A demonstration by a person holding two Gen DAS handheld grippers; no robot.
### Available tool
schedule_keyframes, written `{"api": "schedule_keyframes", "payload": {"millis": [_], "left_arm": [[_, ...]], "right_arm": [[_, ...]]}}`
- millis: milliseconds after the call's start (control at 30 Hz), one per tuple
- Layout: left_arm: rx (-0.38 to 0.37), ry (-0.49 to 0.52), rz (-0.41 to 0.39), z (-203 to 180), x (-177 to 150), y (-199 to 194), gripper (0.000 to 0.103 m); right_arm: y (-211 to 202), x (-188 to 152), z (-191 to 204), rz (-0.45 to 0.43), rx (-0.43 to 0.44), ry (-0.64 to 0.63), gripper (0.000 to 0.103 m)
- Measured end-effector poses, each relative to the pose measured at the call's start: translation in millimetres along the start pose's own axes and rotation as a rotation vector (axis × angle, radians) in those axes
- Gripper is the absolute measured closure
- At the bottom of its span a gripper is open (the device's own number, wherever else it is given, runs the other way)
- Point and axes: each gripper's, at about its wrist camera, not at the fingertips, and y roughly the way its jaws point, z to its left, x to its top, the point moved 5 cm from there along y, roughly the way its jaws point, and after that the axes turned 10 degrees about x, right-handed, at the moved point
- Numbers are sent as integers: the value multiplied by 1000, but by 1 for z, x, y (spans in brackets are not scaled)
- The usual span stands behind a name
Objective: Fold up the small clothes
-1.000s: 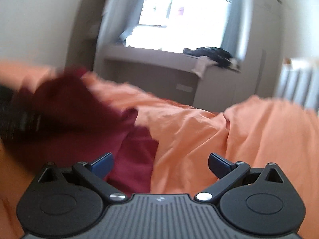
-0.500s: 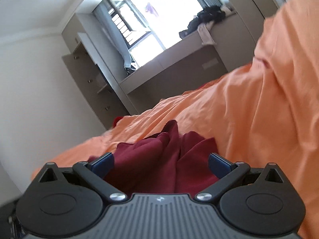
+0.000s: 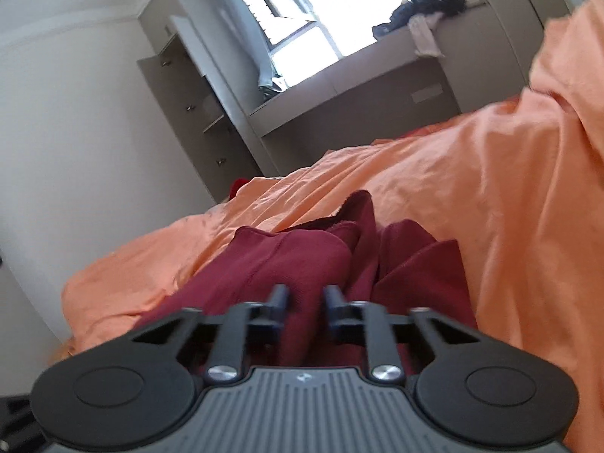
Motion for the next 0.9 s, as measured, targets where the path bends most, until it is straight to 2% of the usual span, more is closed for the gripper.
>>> {"api": "schedule_keyframes", "payload": {"millis": [133,233,333,433,600,767,867,900], "left_arm": [[-17,-68,1,-9,11,5,90],[-50,-86,-5,-20,20,10,90],[-88,-88,-3,-35,24,17,90],[-122,-95,25,-48,25,29,90],[-172,-116,95,-55,19,46,89],[-224,-118,123,-48,21,45,79],[-281,-164,154,-40,23,40,59],[-297,-184,162,-36,23,37,57]], "right_arm": [[-12,17,14,-65,-26,-111,97],[-27,30,11,-114,-19,-118,98],[-42,35,-2,-139,-58,-119,98],[-46,32,-21,-127,-86,-92,98],[-37,18,-46,-57,-143,-46,97],[-32,11,-45,-38,-148,-51,97],[-29,10,-43,-36,-155,-59,97],[-29,10,-43,-37,-157,-58,97]]}}
